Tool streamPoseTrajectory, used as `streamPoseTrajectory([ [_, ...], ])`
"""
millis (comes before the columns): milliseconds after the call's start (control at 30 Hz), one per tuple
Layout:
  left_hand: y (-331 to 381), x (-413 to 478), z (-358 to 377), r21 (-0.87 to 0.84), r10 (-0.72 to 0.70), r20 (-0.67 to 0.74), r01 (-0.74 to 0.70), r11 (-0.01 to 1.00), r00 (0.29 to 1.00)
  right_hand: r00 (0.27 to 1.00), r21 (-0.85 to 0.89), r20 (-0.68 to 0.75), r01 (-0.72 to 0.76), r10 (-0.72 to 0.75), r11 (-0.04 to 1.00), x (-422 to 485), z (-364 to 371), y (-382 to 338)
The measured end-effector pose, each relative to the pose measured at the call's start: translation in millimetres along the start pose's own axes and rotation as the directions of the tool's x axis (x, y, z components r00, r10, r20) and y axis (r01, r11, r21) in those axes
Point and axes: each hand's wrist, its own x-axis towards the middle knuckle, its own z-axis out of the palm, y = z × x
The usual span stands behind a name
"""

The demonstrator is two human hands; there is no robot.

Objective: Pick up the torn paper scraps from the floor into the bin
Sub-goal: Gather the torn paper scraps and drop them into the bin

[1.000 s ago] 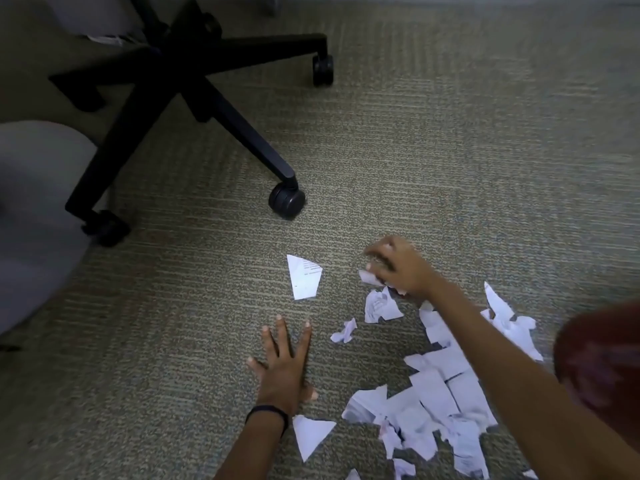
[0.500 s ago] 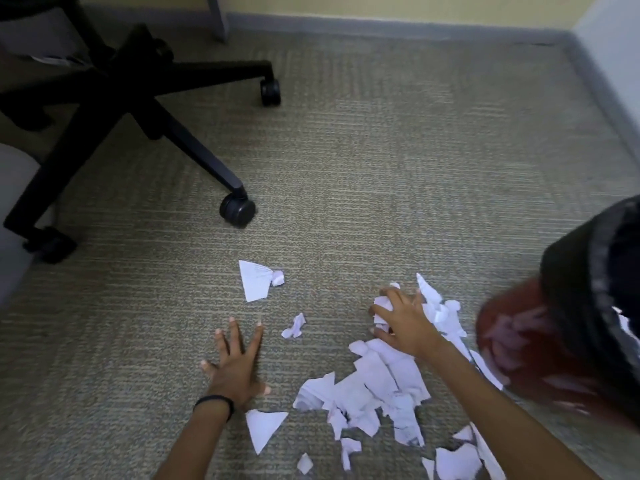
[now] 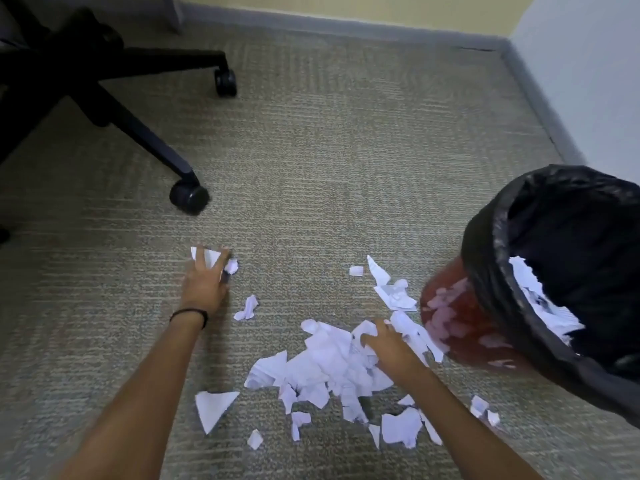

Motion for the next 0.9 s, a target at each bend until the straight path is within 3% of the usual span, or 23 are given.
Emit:
streamPoseTrajectory([
  [33, 0.3, 6.1, 6.3, 0.028, -0.011, 0.050, 0.009, 1.000, 0.999, 0.999, 0.073, 0.033, 0.005, -0.007, 0.997, -4.3, 3.7, 3.2],
  [100, 2.3, 11.4, 12.0, 0.069, -0.062, 0.108, 0.055, 0.996, 0.992, 0.994, 0.051, 0.091, 0.053, -0.058, 0.997, -13.1, 16.7, 11.9],
  [233, 4.7, 4.0, 5.0, 0.018, -0.017, 0.011, 0.017, 1.000, 1.000, 0.996, 0.190, 0.081, 0.025, -0.041, 0.981, -13.7, 16.5, 18.1],
  [333, 3.5, -7.8, 1.6, 0.056, 0.025, 0.037, -0.027, 0.998, 0.999, 0.996, 0.188, 0.050, 0.068, -0.078, 0.980, -21.0, 7.2, 17.3],
  [367, 2.7, -12.2, 1.9, 0.061, 0.032, 0.051, -0.035, 0.998, 0.998, 0.995, 0.157, 0.023, 0.093, -0.098, 0.983, -24.1, 5.3, 17.7],
  [467, 7.1, -21.9, 4.5, 0.040, 0.034, 0.076, -0.037, 0.998, 0.996, 0.994, 0.321, -0.109, 0.029, 0.007, 0.947, -34.0, -20.6, 6.4],
  [600, 34.2, -36.9, 12.0, -0.129, 0.048, 0.041, -0.042, 0.991, 0.998, 0.932, 0.457, -0.361, 0.133, 0.046, 0.880, -53.0, -79.7, -16.8],
  [733, 50.0, -51.1, 23.9, -0.176, 0.117, 0.149, -0.090, 0.980, 0.982, 0.798, 0.554, -0.587, 0.274, 0.135, 0.786, -89.6, -157.8, -25.6],
  [833, 59.3, -58.3, 32.0, -0.146, 0.179, 0.224, -0.149, 0.978, 0.958, 0.585, 0.527, -0.772, 0.371, 0.249, 0.765, -122.0, -195.3, -14.5],
  [900, 64.3, -63.2, 40.2, -0.087, 0.203, 0.293, -0.185, 0.979, 0.934, 0.457, 0.528, -0.818, 0.358, 0.349, 0.770, -146.8, -200.4, 0.3],
])
